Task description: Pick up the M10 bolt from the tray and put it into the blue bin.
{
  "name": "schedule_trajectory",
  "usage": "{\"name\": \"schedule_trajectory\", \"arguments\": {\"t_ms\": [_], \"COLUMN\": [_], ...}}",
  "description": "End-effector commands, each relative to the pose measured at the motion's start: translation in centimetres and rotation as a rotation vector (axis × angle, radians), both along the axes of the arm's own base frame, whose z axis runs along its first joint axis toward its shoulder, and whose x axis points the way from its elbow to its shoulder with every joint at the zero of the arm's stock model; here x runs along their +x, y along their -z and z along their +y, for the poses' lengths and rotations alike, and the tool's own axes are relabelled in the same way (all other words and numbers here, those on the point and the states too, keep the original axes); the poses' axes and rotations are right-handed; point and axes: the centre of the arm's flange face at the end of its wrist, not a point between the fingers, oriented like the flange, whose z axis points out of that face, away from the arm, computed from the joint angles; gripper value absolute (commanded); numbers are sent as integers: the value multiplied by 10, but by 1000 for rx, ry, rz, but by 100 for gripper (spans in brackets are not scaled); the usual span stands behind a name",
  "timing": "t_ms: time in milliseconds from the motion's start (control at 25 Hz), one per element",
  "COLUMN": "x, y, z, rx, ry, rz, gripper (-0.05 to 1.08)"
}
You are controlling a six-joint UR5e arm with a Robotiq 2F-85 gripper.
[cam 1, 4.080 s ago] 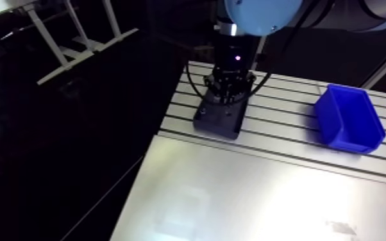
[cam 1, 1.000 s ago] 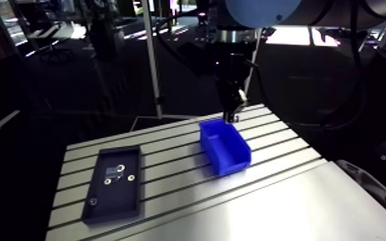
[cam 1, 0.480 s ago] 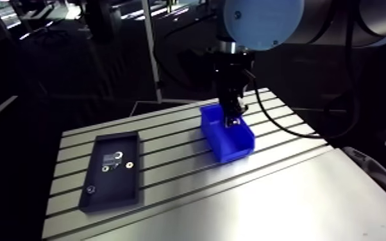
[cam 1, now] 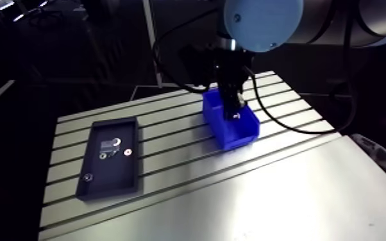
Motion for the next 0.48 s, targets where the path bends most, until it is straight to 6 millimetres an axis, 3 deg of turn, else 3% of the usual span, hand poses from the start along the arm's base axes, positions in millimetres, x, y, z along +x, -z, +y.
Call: {"name": "schedule_trajectory", "arguments": {"t_ms": [40, 480], "x": [-3, -9], "y": [14, 24], "z": [0, -3], "rx": [-2, -1], "ry": [3, -3], "rz": [-14, -12], "gripper": [102, 97]}}
